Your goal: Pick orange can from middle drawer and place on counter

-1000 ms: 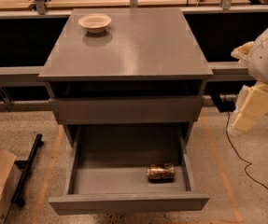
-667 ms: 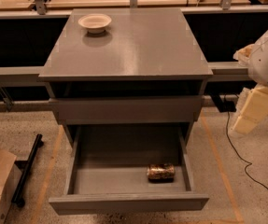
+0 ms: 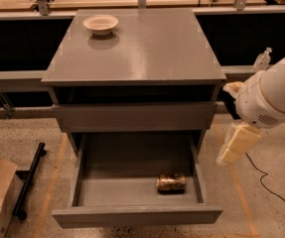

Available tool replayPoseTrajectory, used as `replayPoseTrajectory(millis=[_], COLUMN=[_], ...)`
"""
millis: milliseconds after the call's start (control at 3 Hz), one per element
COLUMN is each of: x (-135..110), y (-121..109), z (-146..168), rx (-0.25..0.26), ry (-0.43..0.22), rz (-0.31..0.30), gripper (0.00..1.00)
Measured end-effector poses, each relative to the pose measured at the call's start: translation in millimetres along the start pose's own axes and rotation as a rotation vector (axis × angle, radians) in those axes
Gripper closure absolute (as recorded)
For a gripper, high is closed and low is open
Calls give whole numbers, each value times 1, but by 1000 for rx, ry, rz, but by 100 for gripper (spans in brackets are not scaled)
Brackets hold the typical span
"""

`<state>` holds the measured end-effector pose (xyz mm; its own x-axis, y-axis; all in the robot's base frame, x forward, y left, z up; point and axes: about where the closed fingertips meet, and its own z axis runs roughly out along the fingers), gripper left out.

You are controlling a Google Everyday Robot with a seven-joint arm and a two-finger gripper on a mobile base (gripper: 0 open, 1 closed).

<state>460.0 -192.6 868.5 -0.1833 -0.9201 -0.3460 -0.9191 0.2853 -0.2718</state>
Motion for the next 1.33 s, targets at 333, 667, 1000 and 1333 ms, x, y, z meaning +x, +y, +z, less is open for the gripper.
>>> replayPoseTrajectory(millis=[333,667,1000,1333], x=[3,3,4,8], y=[12,11,15,16], z=[57,63,69,97], rx=[-37,-34,-54,-77], ry=[-63,-68,-36,-22], rz=[-32,-38,-47,-55], gripper=[0,0,0,0])
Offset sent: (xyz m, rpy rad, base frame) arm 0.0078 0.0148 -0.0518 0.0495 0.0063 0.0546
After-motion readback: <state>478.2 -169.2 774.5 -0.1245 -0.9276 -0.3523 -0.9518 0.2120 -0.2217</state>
